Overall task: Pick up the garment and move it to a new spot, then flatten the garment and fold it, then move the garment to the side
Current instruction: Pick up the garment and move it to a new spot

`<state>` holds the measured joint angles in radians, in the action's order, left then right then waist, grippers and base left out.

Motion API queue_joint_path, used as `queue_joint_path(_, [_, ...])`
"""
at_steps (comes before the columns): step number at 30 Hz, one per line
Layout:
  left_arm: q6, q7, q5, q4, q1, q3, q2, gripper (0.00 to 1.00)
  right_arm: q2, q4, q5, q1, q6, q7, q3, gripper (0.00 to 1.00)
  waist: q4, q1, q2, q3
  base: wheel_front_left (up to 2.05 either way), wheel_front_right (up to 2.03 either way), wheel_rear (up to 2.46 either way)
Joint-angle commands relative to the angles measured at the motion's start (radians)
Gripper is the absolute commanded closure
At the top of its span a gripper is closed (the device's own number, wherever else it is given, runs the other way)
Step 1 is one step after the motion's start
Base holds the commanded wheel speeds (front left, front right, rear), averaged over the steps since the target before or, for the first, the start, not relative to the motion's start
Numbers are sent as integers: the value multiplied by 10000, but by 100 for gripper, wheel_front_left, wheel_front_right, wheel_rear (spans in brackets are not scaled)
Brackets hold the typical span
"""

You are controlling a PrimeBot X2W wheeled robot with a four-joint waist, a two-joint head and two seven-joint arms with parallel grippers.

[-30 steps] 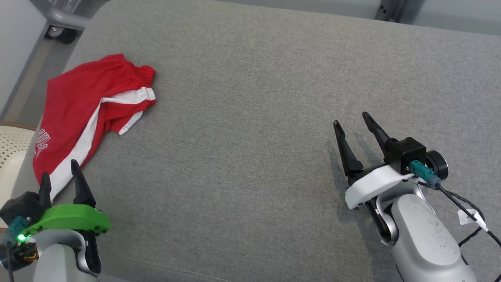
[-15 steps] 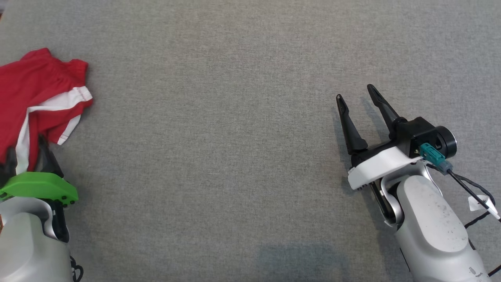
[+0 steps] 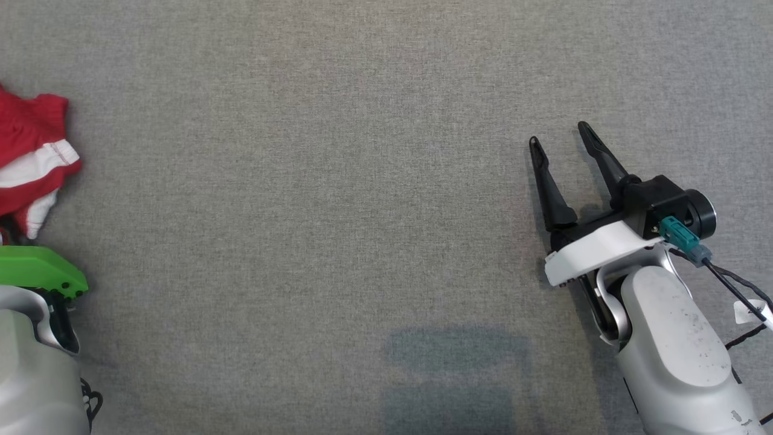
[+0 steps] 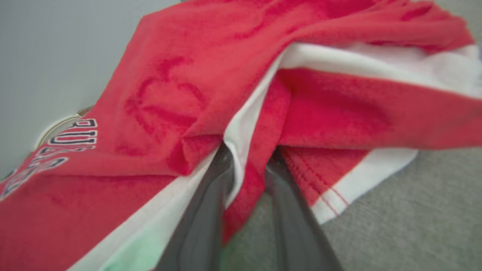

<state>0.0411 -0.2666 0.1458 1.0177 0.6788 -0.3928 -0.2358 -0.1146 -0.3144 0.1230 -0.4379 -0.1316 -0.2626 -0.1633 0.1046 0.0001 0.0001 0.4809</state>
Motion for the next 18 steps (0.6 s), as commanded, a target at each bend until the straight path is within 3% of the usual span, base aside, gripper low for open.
queue_joint_path(1, [-38, 47, -49, 13, 82, 55, 56, 100, -2, 30, 94, -87, 17, -29, 73, 0, -28, -1, -1, 11, 0, 0, 0])
queue_joint_path(10, [406, 27, -517, -1558, 294, 654, 261, 100, 269, -63, 143, -70, 17, -29, 242, 0, -155, -1, -1, -342, 0, 0, 0])
queue_joint_path(18, [697, 27, -932, -2829, 42, 1753, 1048, 100, 515, -195, 280, 115, 17, -29, 264, 0, -652, -1, -1, -894, 0, 0, 0])
